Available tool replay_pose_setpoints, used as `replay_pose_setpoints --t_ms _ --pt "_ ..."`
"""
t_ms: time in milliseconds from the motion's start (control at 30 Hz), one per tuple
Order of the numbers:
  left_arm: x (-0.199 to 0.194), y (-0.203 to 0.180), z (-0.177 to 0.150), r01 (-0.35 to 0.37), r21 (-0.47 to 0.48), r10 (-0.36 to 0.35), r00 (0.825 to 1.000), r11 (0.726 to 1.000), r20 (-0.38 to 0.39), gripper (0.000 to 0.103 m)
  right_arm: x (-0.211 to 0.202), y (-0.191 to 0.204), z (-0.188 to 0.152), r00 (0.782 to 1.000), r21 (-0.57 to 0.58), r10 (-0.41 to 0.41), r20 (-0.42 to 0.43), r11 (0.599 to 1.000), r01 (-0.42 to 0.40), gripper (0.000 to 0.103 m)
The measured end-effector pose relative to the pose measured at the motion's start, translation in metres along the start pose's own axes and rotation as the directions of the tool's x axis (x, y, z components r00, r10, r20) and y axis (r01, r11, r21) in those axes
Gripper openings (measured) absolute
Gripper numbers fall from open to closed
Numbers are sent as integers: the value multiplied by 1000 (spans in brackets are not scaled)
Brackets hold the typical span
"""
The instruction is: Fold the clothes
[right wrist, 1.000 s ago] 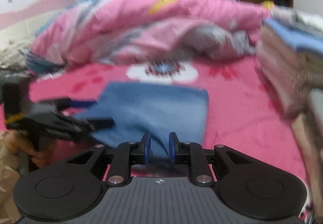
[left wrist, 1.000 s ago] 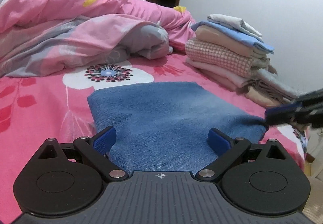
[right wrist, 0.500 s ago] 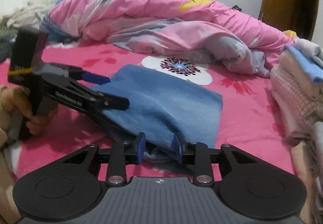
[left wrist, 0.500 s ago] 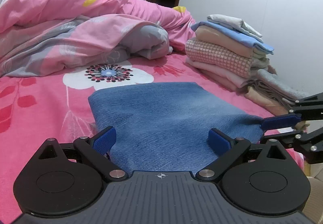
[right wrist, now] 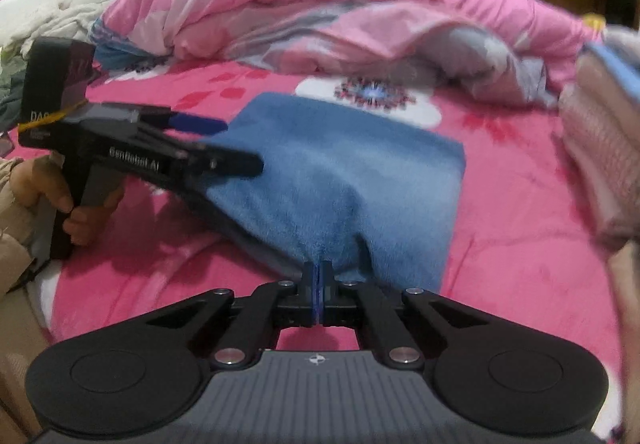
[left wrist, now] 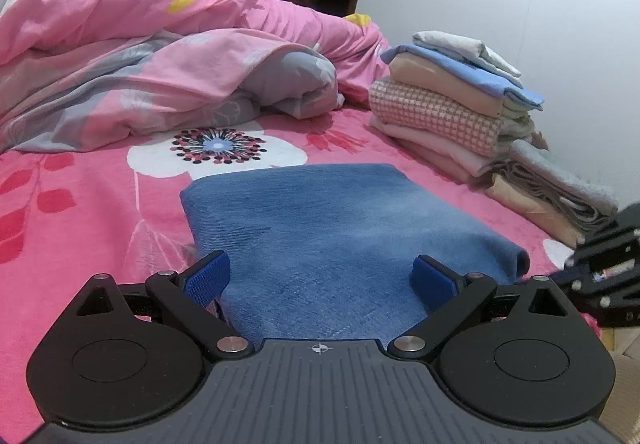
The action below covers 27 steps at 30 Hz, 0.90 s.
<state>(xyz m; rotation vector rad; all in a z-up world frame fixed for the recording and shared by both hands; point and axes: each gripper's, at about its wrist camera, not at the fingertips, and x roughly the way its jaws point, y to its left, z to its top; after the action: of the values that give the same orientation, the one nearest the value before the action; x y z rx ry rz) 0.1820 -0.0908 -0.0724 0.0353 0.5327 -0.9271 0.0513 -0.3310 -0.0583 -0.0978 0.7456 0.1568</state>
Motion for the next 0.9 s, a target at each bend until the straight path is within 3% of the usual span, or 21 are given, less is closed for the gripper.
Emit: replay_pose_setpoints --t_ms 133,233,267,367,467,533,600,667,800,900 --pt "-2 3 0 0 -16 0 1000 1000 1 99 -2 10 -9 1000 -40 -26 -15 999 25 0" --pt "-2 5 0 3 -21 -3 1000 1000 0 99 -27 4 8 994 -24 -29 110 999 32 2" --pt "-2 5 1 3 -23 -4 1000 1000 -1 99 -31 1 13 992 -12 -23 127 1000 24 6" --pt "-3 5 1 -1 -22 1 1000 1000 0 99 -19 -2 21 992 8 -30 123 1000 29 32" --pt "-5 7 1 -5 -32 5 1000 999 4 99 0 -7 22 993 79 -14 116 997 5 38" --pt "-4 9 2 -8 -42 8 1000 999 -1 99 12 -12 20 994 140 35 107 989 -50 29" --pt "-3 11 2 -13 -47 12 1000 999 -8 99 18 -11 14 995 147 51 81 987 -62 10" --pt "-3 11 2 -13 -47 12 1000 999 -12 99 15 -8 9 997 132 49 60 990 -56 2" --pt "-3 11 2 -17 -51 16 1000 999 -22 99 3 -3 6 998 110 37 41 993 -41 2" --pt "-3 15 1 -15 -74 13 1000 997 -28 99 -18 -5 22 991 131 50 126 989 -67 1"
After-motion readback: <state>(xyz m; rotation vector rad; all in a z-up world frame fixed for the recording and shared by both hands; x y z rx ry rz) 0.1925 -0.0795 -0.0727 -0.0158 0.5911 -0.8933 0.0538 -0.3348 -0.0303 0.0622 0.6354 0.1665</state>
